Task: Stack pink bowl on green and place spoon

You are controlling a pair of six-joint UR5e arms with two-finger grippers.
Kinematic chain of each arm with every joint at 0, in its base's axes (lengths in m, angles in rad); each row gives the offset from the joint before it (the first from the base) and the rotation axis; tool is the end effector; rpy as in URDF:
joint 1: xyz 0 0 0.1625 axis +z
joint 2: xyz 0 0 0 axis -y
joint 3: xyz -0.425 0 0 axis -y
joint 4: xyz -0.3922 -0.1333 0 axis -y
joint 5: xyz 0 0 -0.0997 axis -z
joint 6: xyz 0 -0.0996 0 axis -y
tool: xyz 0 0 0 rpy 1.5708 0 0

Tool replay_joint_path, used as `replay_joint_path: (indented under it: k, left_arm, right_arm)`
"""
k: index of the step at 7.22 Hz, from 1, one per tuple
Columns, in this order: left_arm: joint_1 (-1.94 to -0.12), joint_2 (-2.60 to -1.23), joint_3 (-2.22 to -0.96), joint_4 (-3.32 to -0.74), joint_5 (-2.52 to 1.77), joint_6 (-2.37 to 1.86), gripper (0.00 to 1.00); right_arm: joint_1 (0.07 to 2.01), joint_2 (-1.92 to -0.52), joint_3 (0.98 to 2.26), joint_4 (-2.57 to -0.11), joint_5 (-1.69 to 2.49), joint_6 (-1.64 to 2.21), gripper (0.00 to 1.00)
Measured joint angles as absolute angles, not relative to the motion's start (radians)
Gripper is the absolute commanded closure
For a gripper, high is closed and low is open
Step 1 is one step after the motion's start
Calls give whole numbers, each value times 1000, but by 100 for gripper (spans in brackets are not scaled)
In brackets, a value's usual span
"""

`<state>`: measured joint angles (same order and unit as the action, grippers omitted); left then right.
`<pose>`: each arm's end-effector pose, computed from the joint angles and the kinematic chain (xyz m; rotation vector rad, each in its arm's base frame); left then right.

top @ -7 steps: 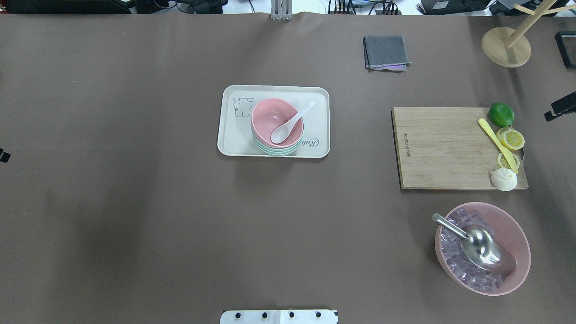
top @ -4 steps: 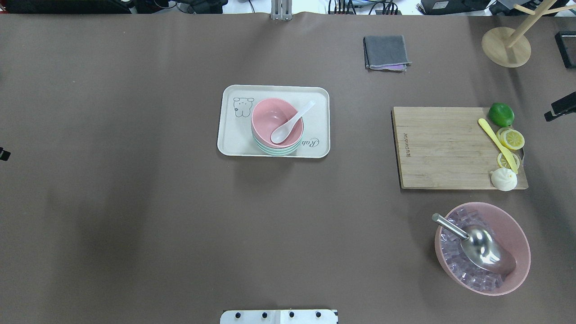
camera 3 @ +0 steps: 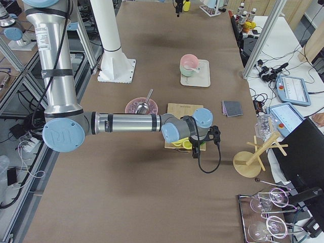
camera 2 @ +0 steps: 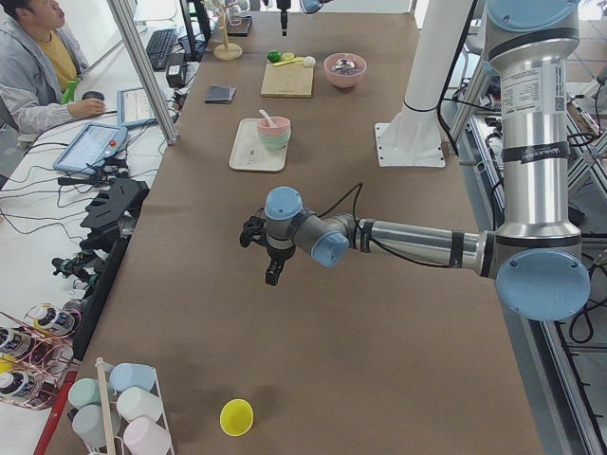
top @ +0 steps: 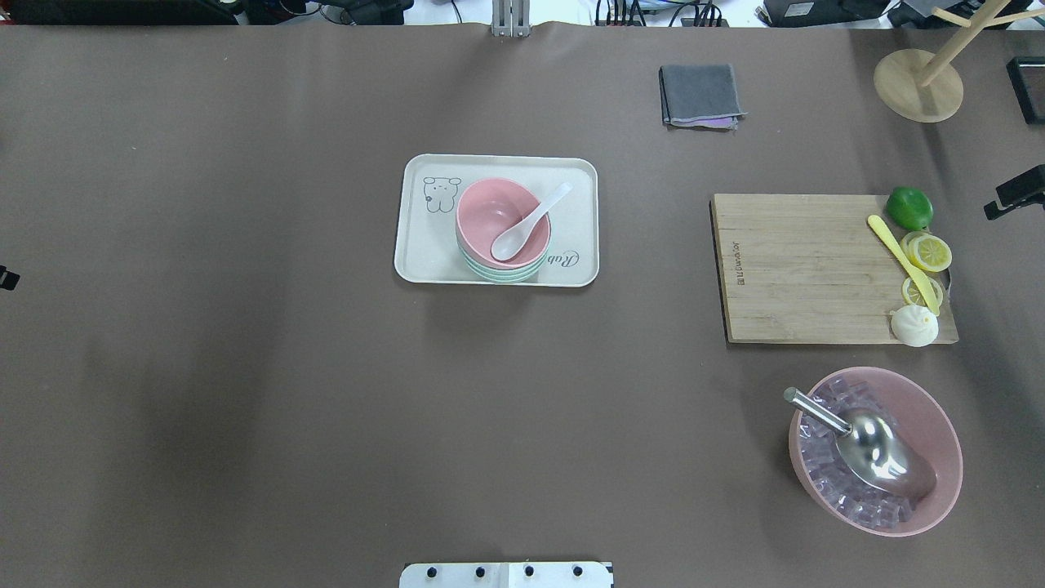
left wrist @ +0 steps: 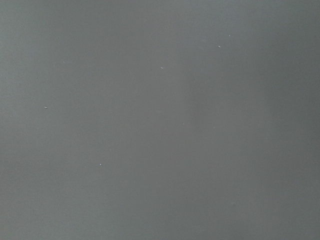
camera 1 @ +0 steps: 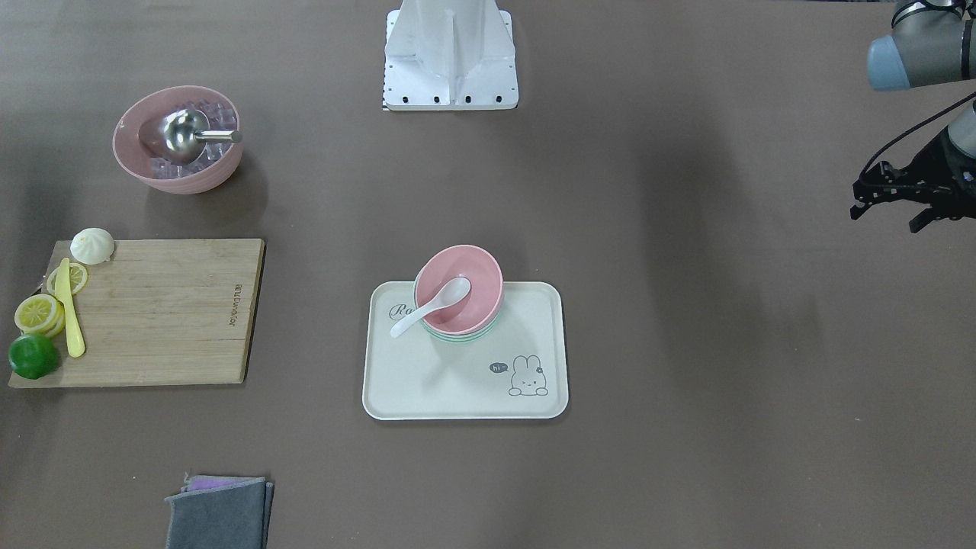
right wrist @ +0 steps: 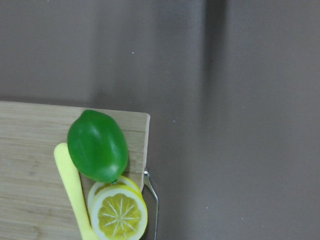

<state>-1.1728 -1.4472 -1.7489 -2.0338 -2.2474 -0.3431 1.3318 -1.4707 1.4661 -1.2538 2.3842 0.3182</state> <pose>0.1146 -0.4555 0.5811 0.2245 0.7972 0.2267 -0.0711 -0.5493 0.6217 0.0617 -0.8561 -0.0528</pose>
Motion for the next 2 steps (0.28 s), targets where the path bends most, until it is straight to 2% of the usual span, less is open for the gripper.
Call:
replay_joint_path:
  k: [2]
  left_arm:
    - [-1174, -1437, -1765, -2042, -2250, -354, 1]
  right_arm:
    - [1332, -1469, 1466, -1253, 2385, 323, 0]
